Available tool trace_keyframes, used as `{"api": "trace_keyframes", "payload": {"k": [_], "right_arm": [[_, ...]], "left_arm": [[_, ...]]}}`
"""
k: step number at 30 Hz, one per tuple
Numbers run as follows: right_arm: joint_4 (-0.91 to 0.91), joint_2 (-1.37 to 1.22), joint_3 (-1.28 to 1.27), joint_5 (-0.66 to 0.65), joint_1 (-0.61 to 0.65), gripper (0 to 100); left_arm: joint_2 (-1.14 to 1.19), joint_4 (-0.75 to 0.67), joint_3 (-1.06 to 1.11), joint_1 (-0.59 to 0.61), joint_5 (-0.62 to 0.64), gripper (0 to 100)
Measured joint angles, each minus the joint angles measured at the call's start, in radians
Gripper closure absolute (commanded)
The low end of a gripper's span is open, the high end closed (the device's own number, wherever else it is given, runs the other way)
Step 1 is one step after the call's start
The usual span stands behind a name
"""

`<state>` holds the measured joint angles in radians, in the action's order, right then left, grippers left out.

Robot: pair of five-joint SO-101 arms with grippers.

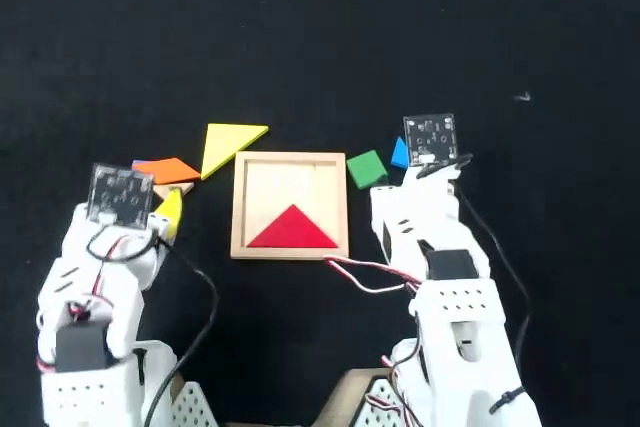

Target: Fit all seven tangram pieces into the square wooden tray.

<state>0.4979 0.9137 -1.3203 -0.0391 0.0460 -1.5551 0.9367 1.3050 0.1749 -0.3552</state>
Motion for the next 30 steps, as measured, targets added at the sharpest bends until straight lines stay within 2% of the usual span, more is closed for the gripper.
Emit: {"api": "trace_keyframes", "payload": {"k": [7, 13, 19, 25, 30], "right_arm": [[0.0, 0.0, 0.0, 0.0, 0.0, 86.1], [0.0, 0.0, 0.0, 0.0, 0.0, 86.1], [0.0, 0.0, 0.0, 0.0, 0.0, 86.1], [0.0, 0.0, 0.0, 0.0, 0.0, 86.1], [0.0, 0.0, 0.0, 0.0, 0.0, 86.1]], "left_arm": [[0.405, -0.011, -0.219, -0.044, 0.005, 76], [0.733, -0.011, -0.436, -0.06, 0.11, 76], [1.074, -0.011, -0.652, -0.074, 0.127, 76], [1.318, 0.084, -0.809, -0.046, -0.057, 76], [1.41, 0.091, -0.873, 0.06, -0.077, 76]]}}
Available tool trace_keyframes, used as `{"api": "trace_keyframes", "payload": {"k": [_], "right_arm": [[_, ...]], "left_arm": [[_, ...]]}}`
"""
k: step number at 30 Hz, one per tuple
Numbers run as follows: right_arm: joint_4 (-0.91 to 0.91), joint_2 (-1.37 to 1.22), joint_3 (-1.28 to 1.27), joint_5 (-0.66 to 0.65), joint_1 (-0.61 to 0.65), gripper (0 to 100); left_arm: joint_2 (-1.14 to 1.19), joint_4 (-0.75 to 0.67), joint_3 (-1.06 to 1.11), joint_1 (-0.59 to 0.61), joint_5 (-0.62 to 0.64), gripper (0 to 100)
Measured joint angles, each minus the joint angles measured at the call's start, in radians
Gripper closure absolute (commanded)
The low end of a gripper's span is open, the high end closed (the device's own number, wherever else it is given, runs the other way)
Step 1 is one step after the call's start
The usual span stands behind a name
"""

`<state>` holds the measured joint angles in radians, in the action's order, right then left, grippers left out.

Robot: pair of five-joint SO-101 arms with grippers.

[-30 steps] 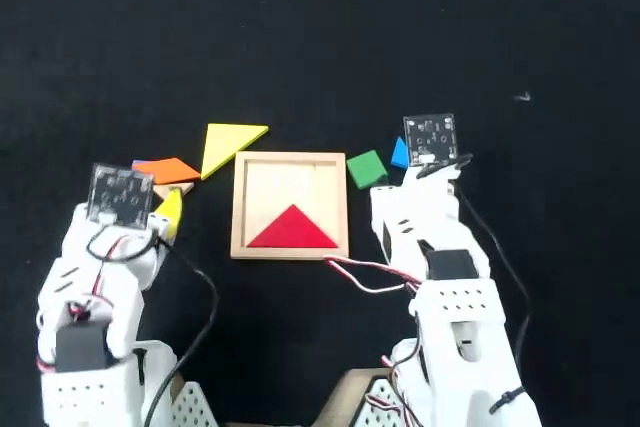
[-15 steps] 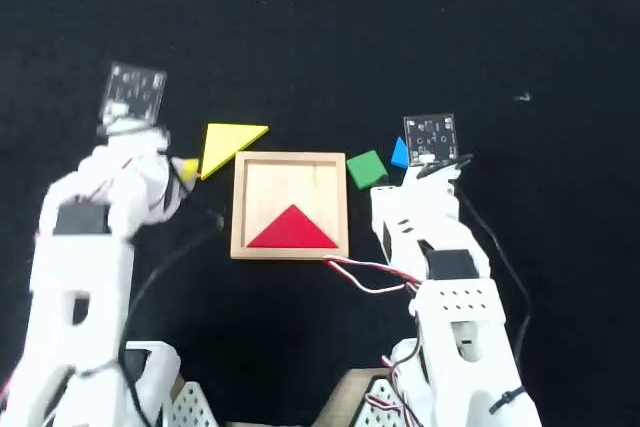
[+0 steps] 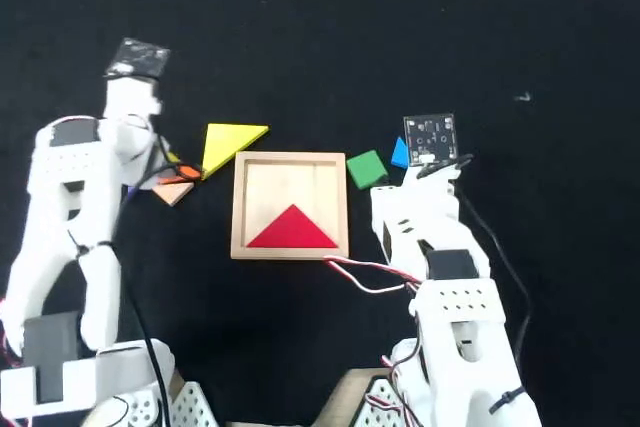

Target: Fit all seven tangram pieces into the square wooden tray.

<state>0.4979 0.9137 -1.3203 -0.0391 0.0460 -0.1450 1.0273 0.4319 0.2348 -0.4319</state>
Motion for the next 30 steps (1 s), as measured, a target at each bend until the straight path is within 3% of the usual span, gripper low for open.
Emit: {"api": "trace_keyframes", "payload": {"k": [30], "right_arm": [[0.0, 0.0, -0.006, 0.0, 0.0, 86.1]], "left_arm": [[0.02, 0.006, -0.012, 0.068, -0.008, 76]]}}
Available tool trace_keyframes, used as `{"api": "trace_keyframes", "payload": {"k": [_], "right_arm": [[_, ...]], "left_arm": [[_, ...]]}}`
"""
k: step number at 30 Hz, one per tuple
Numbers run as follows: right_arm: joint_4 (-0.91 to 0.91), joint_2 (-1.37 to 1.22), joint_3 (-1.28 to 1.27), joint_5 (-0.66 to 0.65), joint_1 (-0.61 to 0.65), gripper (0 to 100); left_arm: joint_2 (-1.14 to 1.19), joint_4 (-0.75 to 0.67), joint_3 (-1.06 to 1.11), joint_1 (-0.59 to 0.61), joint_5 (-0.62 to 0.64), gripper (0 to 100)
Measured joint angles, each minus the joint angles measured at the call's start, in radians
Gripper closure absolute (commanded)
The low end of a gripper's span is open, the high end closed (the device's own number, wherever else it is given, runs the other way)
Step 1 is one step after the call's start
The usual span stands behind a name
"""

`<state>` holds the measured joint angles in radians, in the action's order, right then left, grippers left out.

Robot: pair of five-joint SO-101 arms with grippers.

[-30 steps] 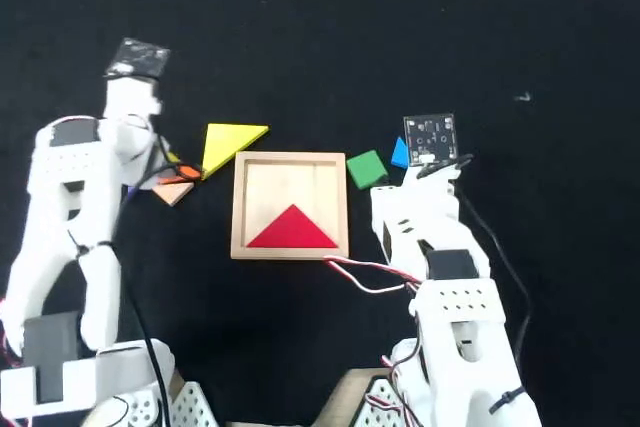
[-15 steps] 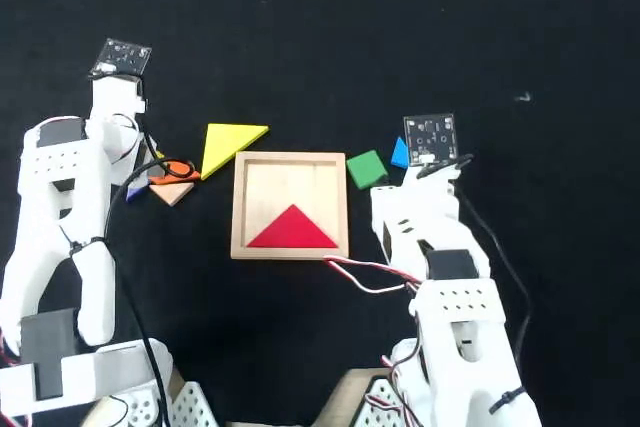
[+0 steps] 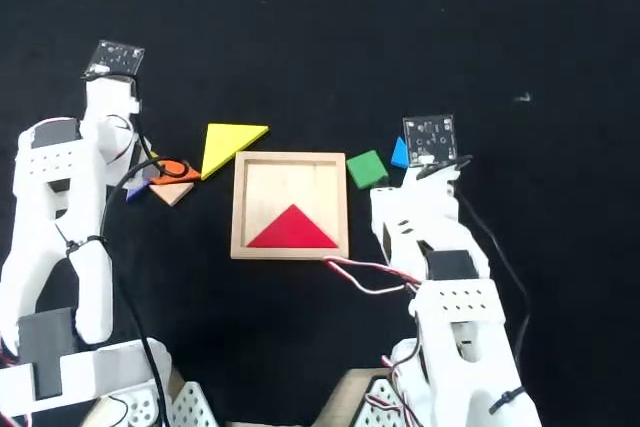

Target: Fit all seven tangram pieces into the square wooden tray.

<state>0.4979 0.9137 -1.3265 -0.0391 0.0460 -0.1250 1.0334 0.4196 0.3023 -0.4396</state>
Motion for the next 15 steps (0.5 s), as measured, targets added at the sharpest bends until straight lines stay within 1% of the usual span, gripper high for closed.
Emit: {"api": "trace_keyframes", "payload": {"k": [6, 15], "right_arm": [[-0.003, 0.0, 0.0, 0.0, 0.0, 86.1], [-0.003, 0.0, 0.0, 0.0, 0.0, 86.1]], "left_arm": [[0.0, 0.0, 0.0, 0.015, -0.094, 76], [0.0, 0.0, 0.0, 0.015, -0.103, 77]]}}
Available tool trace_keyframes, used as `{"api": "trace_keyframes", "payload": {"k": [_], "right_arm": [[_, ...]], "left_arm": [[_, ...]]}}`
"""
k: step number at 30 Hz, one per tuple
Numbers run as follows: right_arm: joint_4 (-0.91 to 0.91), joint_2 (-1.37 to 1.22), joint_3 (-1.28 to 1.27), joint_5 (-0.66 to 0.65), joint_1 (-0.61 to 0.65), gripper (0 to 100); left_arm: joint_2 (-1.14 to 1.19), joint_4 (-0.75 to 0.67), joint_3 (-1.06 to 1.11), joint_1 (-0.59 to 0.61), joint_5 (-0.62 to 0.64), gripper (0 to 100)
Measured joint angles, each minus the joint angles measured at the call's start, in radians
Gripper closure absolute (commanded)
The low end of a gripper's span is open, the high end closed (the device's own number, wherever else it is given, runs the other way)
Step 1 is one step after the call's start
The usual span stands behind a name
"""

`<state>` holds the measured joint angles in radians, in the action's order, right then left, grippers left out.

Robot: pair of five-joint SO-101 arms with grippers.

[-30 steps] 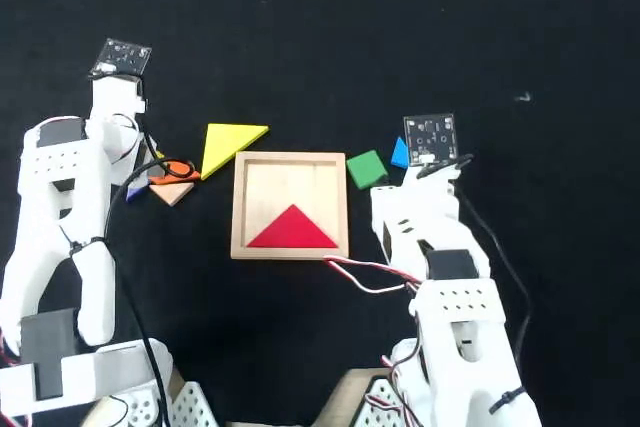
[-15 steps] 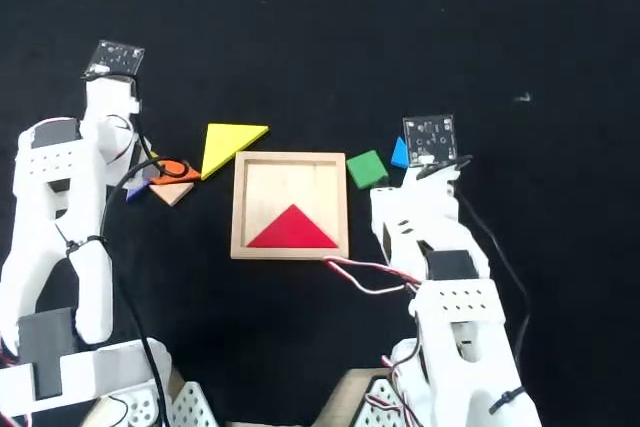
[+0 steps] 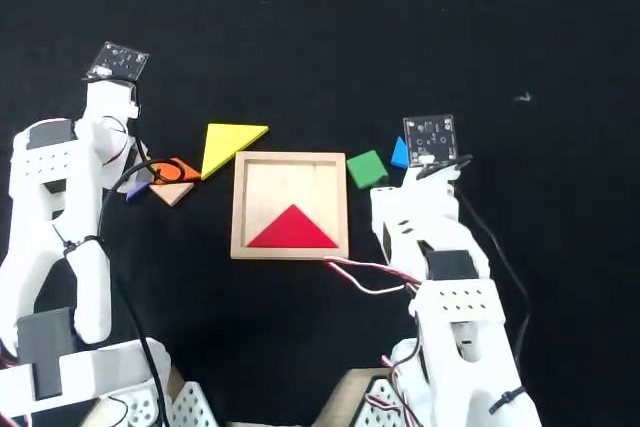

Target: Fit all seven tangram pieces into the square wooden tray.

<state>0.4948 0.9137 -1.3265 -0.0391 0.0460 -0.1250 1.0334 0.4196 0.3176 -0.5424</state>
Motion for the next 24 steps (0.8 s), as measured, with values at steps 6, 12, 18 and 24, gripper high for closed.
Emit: {"api": "trace_keyframes", "payload": {"k": [6, 12, 18, 24], "right_arm": [[0.0, 0.0, 0.0, 0.0, 0.0, 86.1], [0.0, 0.0, -0.015, -0.026, 0.0, 86.1], [0.0, 0.0, -0.015, -0.074, 0.0, 86.1], [0.0, 0.0, -0.015, -0.083, 0.026, 86.1]], "left_arm": [[0.006, -0.038, -0.054, -0.04, 0.052, 76], [0.181, -0.015, -0.258, -0.155, 0.106, 76], [0.479, 0.216, -0.611, -0.204, 0.114, 66], [0.767, 0.427, -1.016, -0.255, 0.114, 61]]}}
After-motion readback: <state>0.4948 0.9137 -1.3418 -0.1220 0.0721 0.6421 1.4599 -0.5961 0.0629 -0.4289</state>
